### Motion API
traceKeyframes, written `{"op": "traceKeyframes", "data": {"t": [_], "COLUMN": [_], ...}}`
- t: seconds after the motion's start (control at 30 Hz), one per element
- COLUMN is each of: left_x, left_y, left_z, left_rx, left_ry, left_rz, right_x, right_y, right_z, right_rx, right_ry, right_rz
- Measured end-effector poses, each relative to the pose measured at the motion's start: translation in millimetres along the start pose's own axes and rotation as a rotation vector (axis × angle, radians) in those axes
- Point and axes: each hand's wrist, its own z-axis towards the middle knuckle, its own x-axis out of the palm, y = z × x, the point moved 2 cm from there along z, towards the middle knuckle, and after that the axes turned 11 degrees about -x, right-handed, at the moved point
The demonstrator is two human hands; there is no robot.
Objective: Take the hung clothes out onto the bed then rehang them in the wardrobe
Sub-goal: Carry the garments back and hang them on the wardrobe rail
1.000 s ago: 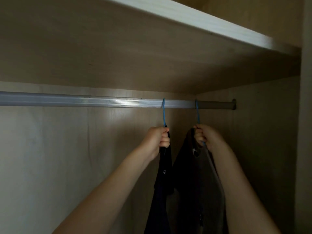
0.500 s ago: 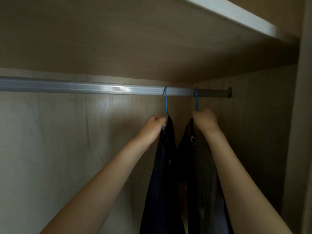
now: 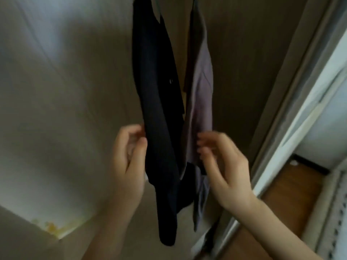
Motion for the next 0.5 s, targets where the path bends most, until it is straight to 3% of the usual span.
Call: {"op": "traceKeyframes", "data": {"t": [0.13,0.27,0.37,0.5], "left_x": [1.3,-5.9,-0.6,35.7], "left_y": [131.1,234.2,251.9,249.0], "left_z": [-86.1,-181.1,-220.1,-233.4], "left_rx": [-0.504,-0.953,-1.067,-1.077], "left_ry": [0.190,0.511,0.662,0.824], "left_rz": [0.119,0.408,0.527,0.582], "right_x": [2.7,-25.8,-56.9,-97.5], "right_y": [-46.7,-69.4,-59.6,-29.9], "right_z": [-149.0,-286.2,-353.0,-399.6], "right_rx": [0.564,1.243,1.474,1.581], "right_ry": [0.089,-0.160,-0.364,-0.686], "right_rz": [-0.020,0.070,0.022,0.025]}}
